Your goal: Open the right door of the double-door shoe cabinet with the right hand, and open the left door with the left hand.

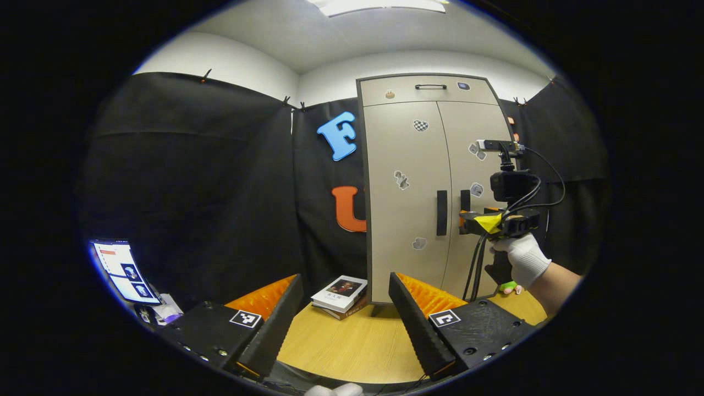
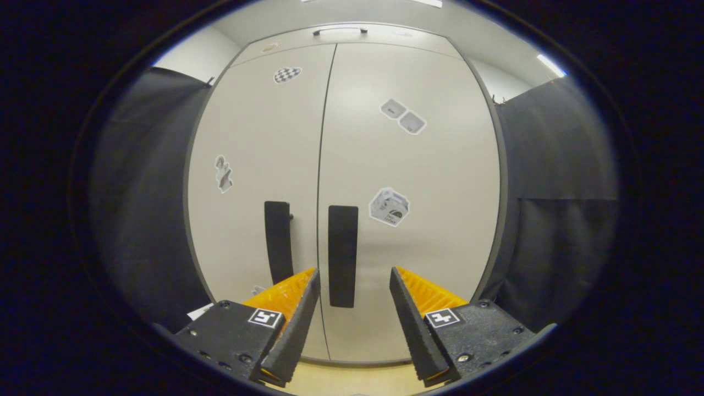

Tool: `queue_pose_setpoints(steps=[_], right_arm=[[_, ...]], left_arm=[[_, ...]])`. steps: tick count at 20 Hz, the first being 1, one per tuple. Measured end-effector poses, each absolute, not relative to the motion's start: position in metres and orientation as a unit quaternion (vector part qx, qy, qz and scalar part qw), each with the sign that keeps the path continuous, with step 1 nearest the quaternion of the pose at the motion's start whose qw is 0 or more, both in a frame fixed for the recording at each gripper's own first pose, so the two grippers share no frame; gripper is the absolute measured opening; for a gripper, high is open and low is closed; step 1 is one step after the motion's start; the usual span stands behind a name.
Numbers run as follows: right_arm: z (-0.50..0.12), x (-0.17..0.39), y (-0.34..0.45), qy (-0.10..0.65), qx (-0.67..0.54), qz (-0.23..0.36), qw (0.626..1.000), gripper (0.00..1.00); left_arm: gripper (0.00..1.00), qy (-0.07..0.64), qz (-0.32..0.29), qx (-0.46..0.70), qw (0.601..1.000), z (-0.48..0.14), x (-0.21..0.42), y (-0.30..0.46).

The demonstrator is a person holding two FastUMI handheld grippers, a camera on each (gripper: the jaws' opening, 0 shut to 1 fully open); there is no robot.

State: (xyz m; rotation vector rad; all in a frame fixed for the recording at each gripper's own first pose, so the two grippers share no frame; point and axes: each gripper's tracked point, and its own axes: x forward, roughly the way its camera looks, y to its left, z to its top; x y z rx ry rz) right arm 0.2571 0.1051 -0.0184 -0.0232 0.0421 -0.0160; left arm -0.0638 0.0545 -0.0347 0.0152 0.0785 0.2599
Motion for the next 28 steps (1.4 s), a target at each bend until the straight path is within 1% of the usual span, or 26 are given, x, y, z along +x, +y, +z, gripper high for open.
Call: queue_pose_setpoints(steps=[1,4,5,6,8,9,10,11,12,15,16,22,28], right_arm=[[-0.016,0.263,0.105,0.02,-0.01,-0.012,1.0,0.81],[-0.02,0.281,0.111,0.031,-0.015,-0.005,0.999,0.75],[-0.02,0.286,0.111,0.032,-0.02,-0.008,0.999,0.75],[-0.021,0.289,0.114,0.038,-0.022,-0.004,0.999,0.72],[-0.02,0.291,0.117,0.037,-0.017,-0.004,0.999,0.71],[-0.019,0.293,0.118,0.038,-0.014,-0.007,0.999,0.68],[-0.021,0.296,0.119,0.039,-0.012,-0.01,0.999,0.54],[-0.024,0.3,0.119,0.046,-0.012,-0.014,0.999,0.53],[-0.027,0.303,0.117,0.054,-0.008,-0.022,0.998,0.47],[-0.027,0.304,0.116,0.049,-0.011,-0.038,0.998,0.42],[-0.028,0.303,0.115,0.052,-0.009,-0.037,0.998,0.39],[-0.029,0.298,0.115,0.067,-0.003,-0.021,0.998,0.29],[-0.025,0.277,0.114,0.074,-0.003,-0.002,0.997,0.25]], left_arm=[[0.95,0.04,0.133,0.006,0.99,-0.034,-0.065,0.055],[0.95,0.042,0.142,0.001,0.989,-0.037,-0.068,0.057],[0.95,0.043,0.146,-0.001,0.988,-0.038,-0.068,0.058],[0.95,0.043,0.149,-0.004,0.988,-0.038,-0.069,0.06],[0.95,0.045,0.155,-0.008,0.987,-0.039,-0.071,0.063],[0.95,0.046,0.158,-0.008,0.986,-0.039,-0.07,0.065],[0.95,0.046,0.16,-0.008,0.986,-0.039,-0.072,0.066],[0.95,0.045,0.162,-0.008,0.986,-0.039,-0.072,0.066],[0.95,0.045,0.163,-0.01,0.986,-0.04,-0.073,0.067],[0.95,0.041,0.164,-0.013,0.986,-0.039,-0.078,0.07],[0.95,0.042,0.164,-0.015,0.985,-0.04,-0.078,0.07],[0.95,0.043,0.145,-0.016,0.988,-0.043,-0.08,0.067],[0.95,0.035,0.119,-0.013,0.992,-0.042,-0.083,0.062]])
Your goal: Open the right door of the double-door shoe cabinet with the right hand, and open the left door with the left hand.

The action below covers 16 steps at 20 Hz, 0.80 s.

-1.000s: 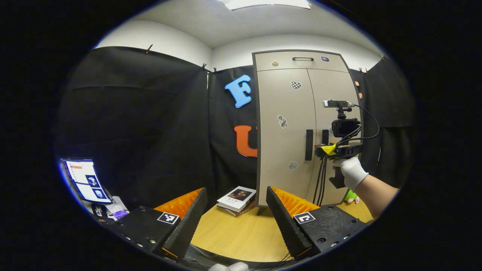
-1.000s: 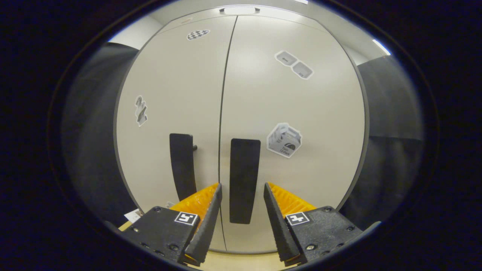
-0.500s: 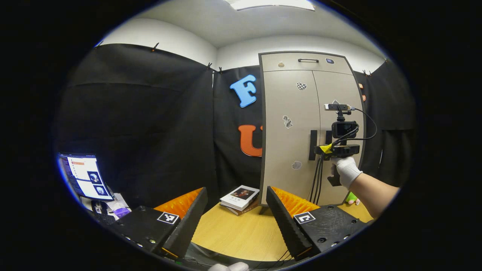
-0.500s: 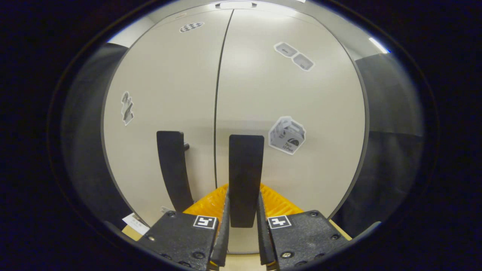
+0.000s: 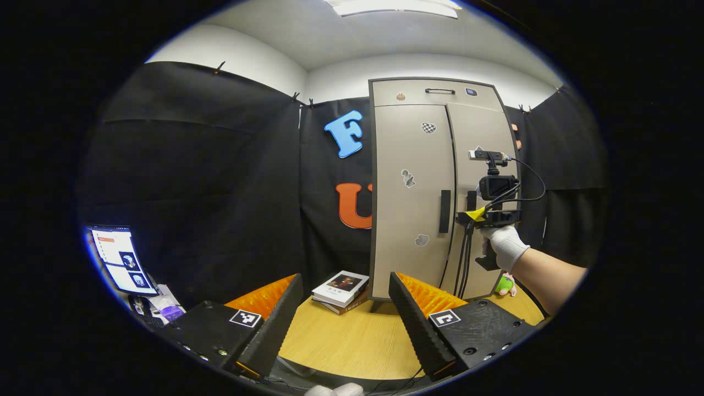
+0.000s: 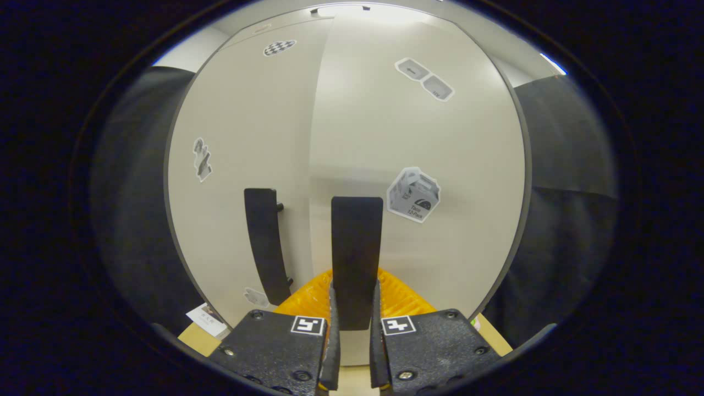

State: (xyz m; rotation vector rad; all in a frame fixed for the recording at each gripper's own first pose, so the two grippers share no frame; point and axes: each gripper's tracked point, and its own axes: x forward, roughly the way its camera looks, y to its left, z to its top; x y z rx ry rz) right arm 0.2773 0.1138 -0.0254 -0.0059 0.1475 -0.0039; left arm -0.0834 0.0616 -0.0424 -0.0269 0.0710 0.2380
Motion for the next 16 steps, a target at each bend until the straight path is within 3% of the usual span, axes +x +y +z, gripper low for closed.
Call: queue_pose_setpoints(steps=[16], right_arm=[[-0.027,0.245,0.082,0.072,0.005,0.013,0.997,0.18]], left_arm=[[0.95,0.022,0.039,-0.009,0.999,-0.043,-0.103,0.027]])
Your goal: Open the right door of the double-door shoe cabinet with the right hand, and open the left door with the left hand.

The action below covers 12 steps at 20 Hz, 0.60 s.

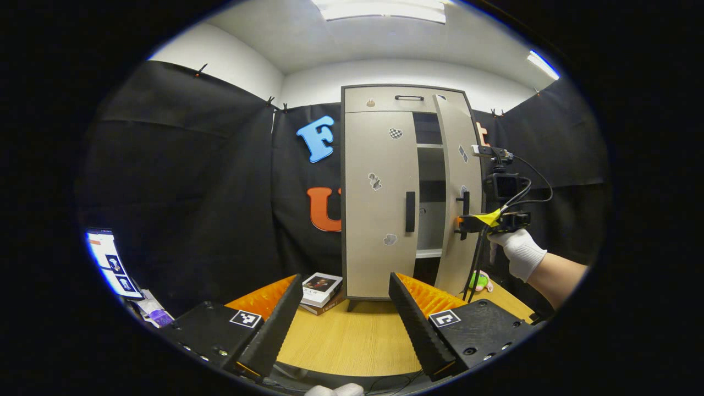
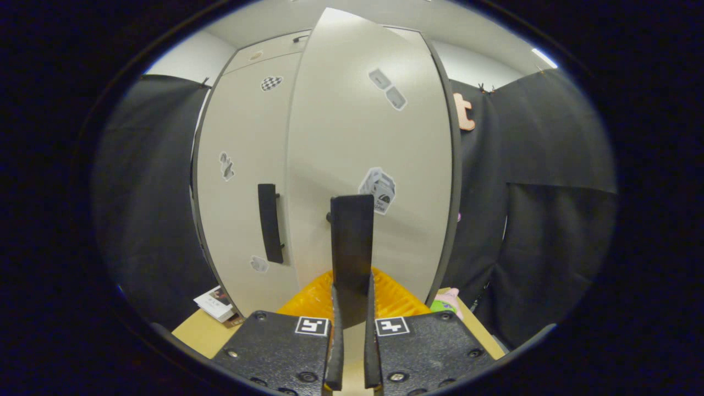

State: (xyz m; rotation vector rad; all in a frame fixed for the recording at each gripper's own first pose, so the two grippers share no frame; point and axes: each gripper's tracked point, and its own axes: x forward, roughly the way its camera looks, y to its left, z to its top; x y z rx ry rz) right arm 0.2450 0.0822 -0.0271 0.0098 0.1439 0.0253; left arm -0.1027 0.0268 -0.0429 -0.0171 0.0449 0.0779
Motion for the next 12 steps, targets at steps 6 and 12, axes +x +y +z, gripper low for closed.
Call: queue_pose_setpoints(steps=[6,12], right_arm=[[-0.026,0.237,0.07,0.069,-0.004,0.002,0.998,0.15],[-0.026,0.233,0.05,0.067,-0.012,-0.012,0.998,0.1]], left_arm=[[0.95,0.026,0.028,-0.015,0.999,-0.046,-0.11,0.017],[0.95,0.025,0.01,-0.015,1.0,-0.047,-0.117,0.002]])
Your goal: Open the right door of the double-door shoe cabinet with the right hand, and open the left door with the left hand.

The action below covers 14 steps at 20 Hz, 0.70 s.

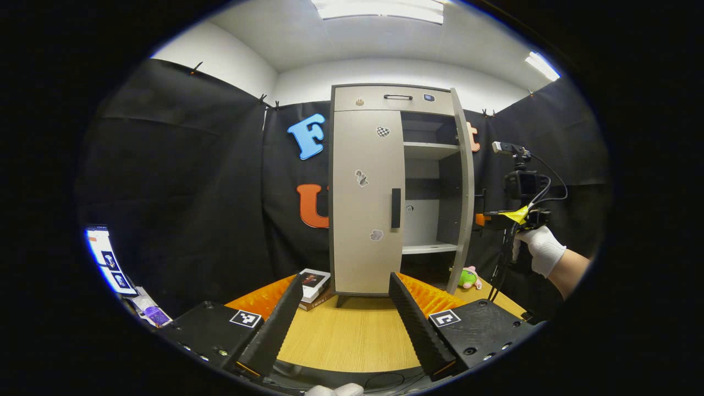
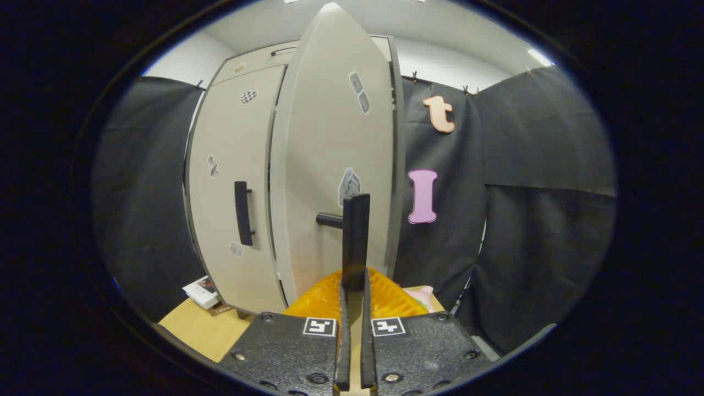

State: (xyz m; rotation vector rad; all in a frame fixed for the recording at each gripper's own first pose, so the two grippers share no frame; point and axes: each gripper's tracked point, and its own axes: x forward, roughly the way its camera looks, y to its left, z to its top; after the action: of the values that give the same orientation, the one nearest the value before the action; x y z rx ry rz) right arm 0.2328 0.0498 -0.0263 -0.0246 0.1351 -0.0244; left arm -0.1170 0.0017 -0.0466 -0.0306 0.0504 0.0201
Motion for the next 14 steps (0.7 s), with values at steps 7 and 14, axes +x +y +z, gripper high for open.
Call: queue_pose_setpoints(steps=[7,14], right_arm=[[-0.022,0.235,0.019,0.061,-0.032,-0.022,0.997,0.04],[-0.024,0.235,0.021,0.064,-0.021,0.025,0.997,0.04]], left_arm=[[0.95,0.027,-0.005,-0.017,0.999,-0.047,-0.116,-0.024],[0.95,0.039,0.017,-0.018,0.999,-0.048,-0.105,-0.057]])
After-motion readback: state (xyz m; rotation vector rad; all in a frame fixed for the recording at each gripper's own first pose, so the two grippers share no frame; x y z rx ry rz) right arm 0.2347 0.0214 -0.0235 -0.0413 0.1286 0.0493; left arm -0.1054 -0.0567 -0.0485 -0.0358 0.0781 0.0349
